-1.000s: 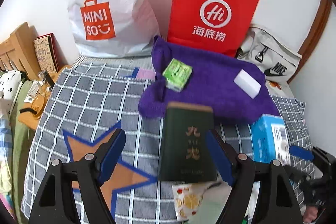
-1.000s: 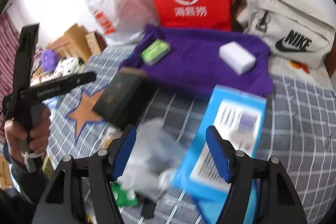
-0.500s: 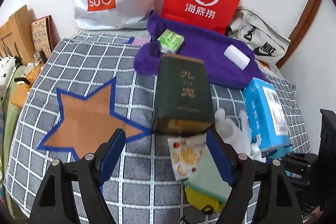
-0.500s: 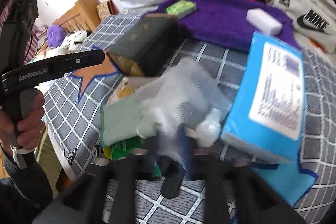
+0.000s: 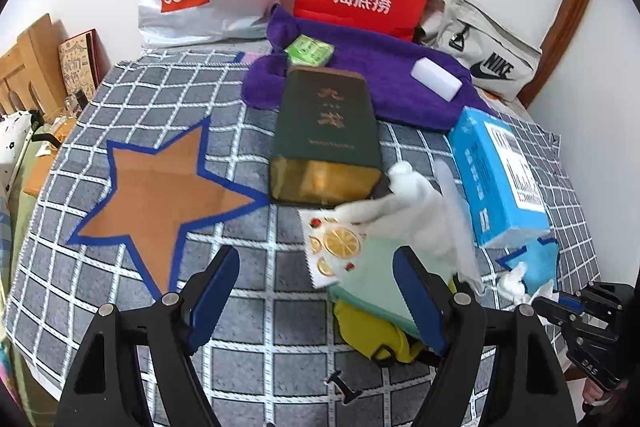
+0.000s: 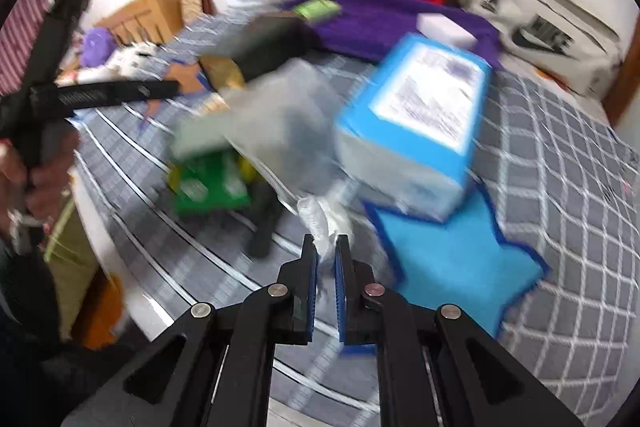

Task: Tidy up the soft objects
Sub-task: 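Grasp the white glove with the left tool while the right tool grasps white tissue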

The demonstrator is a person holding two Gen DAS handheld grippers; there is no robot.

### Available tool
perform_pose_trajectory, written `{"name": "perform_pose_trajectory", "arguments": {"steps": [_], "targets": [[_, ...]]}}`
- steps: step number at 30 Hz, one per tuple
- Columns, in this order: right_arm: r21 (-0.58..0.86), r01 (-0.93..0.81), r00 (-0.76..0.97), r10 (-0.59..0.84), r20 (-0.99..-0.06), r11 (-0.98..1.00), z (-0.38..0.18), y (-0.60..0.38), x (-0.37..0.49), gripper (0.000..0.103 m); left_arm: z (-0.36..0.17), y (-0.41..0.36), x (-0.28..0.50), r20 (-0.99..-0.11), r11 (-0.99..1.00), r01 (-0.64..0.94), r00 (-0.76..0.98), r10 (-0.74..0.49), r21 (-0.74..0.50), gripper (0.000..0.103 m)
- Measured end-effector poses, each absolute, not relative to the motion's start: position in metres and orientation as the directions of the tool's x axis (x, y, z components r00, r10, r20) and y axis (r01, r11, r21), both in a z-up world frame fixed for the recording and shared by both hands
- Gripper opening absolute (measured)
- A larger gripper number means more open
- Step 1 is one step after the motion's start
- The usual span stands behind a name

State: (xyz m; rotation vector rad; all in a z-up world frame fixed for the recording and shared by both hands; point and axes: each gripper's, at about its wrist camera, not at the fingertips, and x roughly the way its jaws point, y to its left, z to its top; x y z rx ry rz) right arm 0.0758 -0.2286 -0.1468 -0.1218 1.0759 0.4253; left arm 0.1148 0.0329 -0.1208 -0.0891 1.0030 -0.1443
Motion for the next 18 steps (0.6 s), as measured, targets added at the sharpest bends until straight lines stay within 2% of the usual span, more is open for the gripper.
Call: {"name": "perform_pose_trajectory", "arguments": {"steps": [3,5,7,13,18], "targets": [[0.085,-0.37,0.39,0.238,-0.89,0.925,-0.162,-0.239,0.071,0.021,-0.126,0.024,0.115,-0.836,0.987,0.094,0.526,-0.158,-0.127,0.078],[0.075,-0.365,0.403,0.229,-0.886,0.928,-0.166,-0.245,0.066,0.047,-0.128,0.018,0.117,-0.837,0.986,0.109,0.523,-0.163,-0.123,0.078],[0.068,-0.358,0.426,0.227,-0.876,0.931,-0.166,-0.251,0.061,0.062,-0.131,0.013,0.121,-0.838,0.985,0.126,0.519,-0.165,-0.116,0.078],[0.142,-0.292,0.443,0.265,-0.856,0.946,-0.168,-0.269,0.068,0.064,-0.14,-0.007,0.138,-0.846,0.976,0.192,0.499,-0.186,-0.1,0.078],[0.159,-0.307,0.444,0.289,-0.848,0.938,-0.174,-0.256,0.081,0.064,-0.148,-0.02,0.144,-0.853,0.963,0.246,0.474,-0.218,-0.109,0.078]]}}
